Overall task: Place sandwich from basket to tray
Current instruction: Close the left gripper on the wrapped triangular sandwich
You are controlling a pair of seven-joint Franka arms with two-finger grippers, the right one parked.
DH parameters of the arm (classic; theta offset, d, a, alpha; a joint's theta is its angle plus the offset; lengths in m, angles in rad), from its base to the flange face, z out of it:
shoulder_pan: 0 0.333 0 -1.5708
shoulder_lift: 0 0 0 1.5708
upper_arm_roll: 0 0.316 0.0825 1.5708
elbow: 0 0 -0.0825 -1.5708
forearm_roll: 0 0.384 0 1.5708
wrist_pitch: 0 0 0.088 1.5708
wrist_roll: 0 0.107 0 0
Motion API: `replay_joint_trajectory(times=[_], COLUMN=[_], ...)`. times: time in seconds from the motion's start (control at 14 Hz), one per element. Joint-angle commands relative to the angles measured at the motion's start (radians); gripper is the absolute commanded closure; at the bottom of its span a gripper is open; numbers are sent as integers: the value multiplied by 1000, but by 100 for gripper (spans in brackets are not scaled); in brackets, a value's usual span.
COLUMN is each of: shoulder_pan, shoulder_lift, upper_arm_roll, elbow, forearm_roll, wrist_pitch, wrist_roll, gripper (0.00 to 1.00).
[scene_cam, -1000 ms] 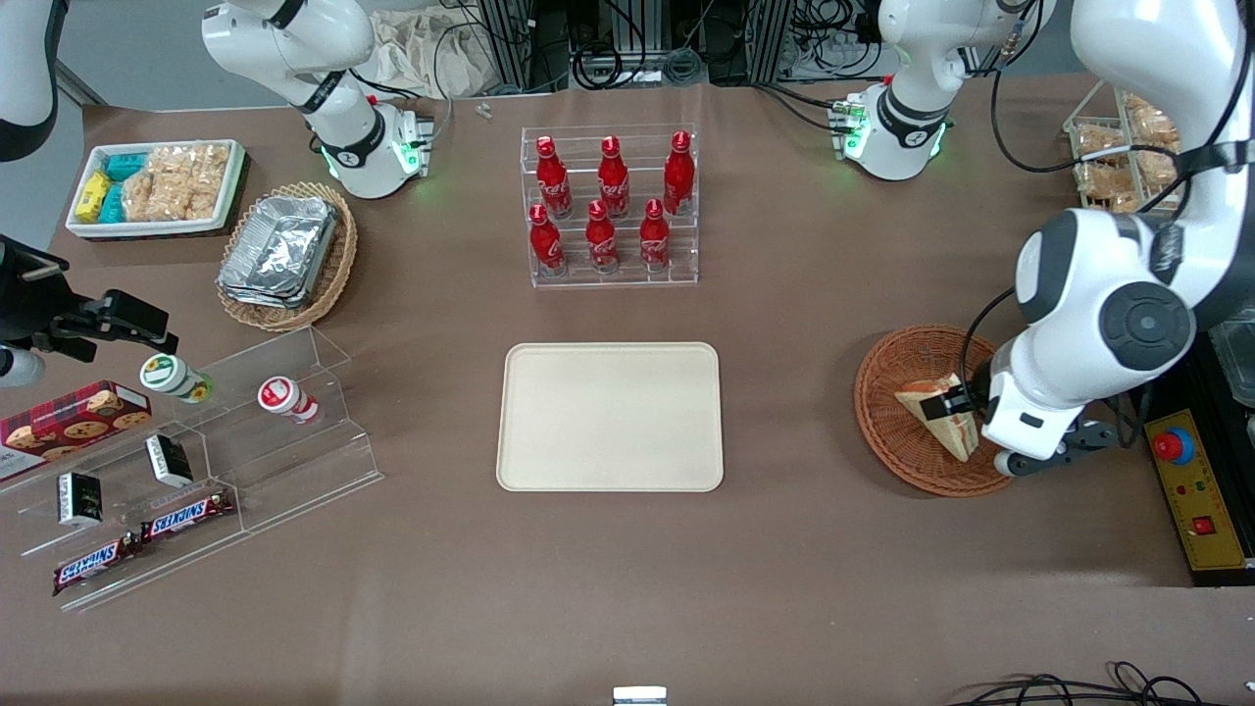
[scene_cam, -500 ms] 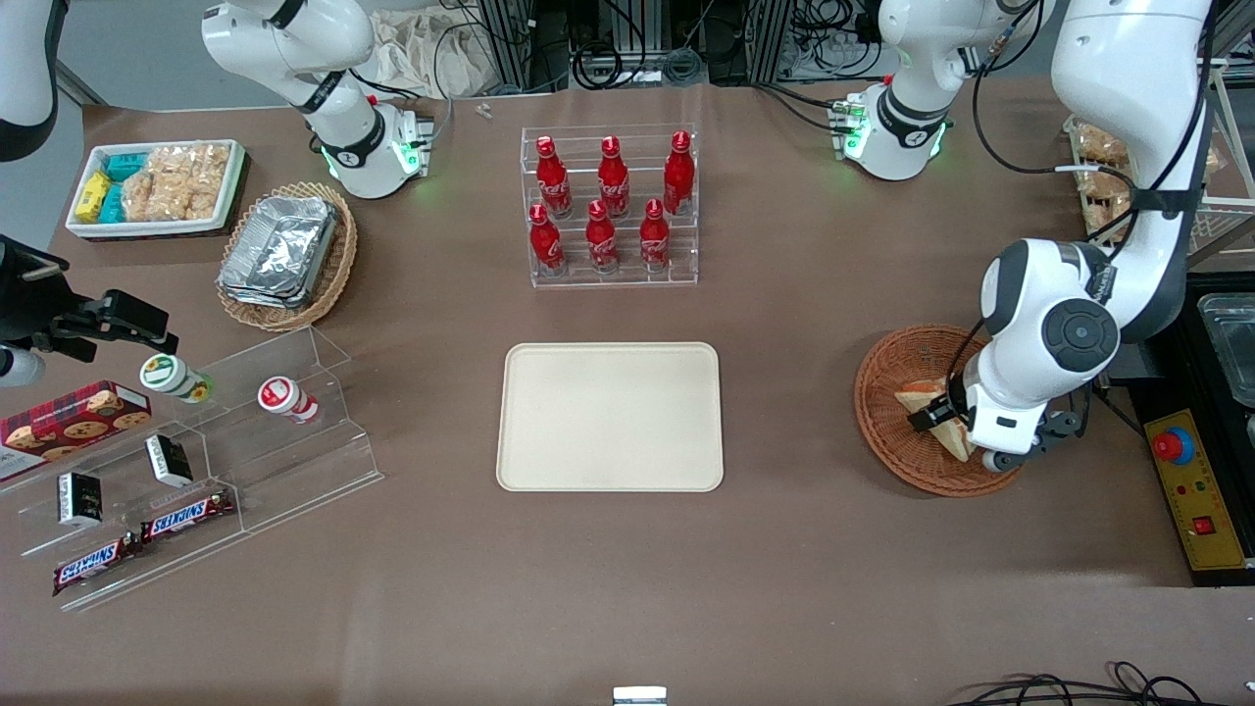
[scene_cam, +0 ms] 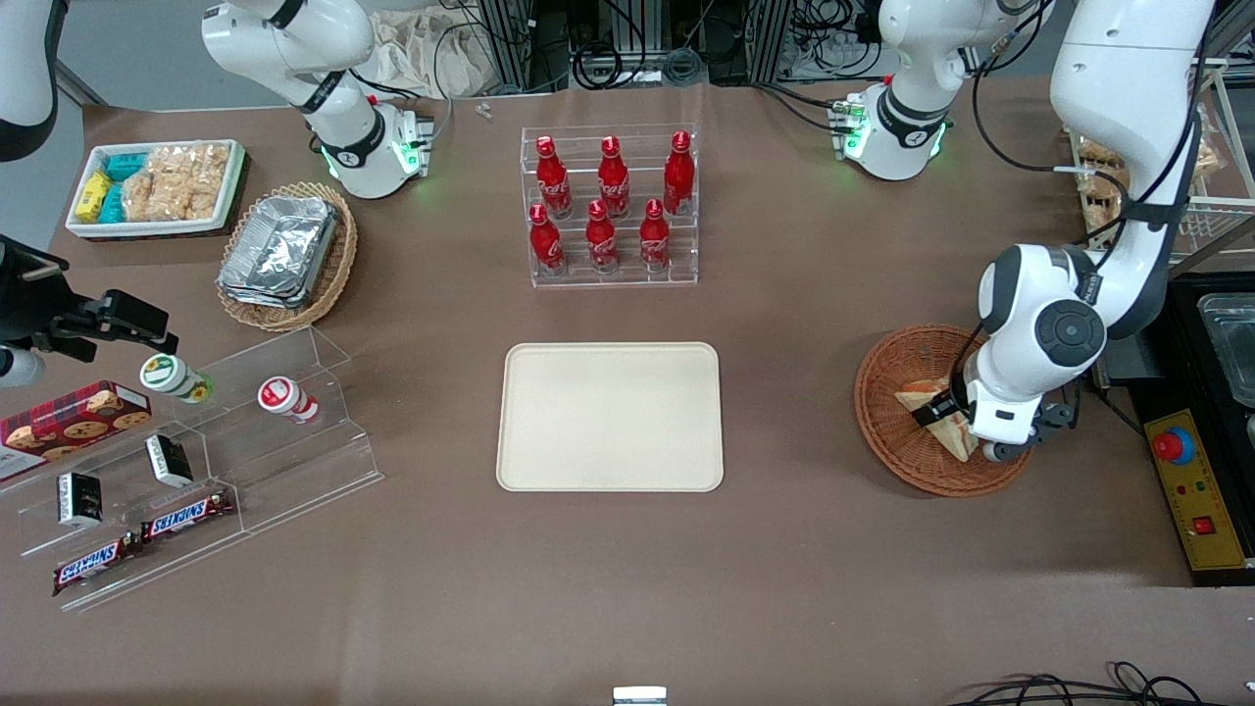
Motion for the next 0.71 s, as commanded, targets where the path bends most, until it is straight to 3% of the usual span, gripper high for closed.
replay_joint_trajectory(times=[0.0, 0.43, 0.64], shoulder_pan=[-3, -6, -7], shoulder_lift=[21, 9, -38], upper_arm_roll=[-2, -5, -11], elbow=[3, 48, 144], forearm_roll=[31, 22, 10], wrist_pitch=[36, 17, -152], wrist_roll=[-115, -188, -189], gripper=[100, 100, 100])
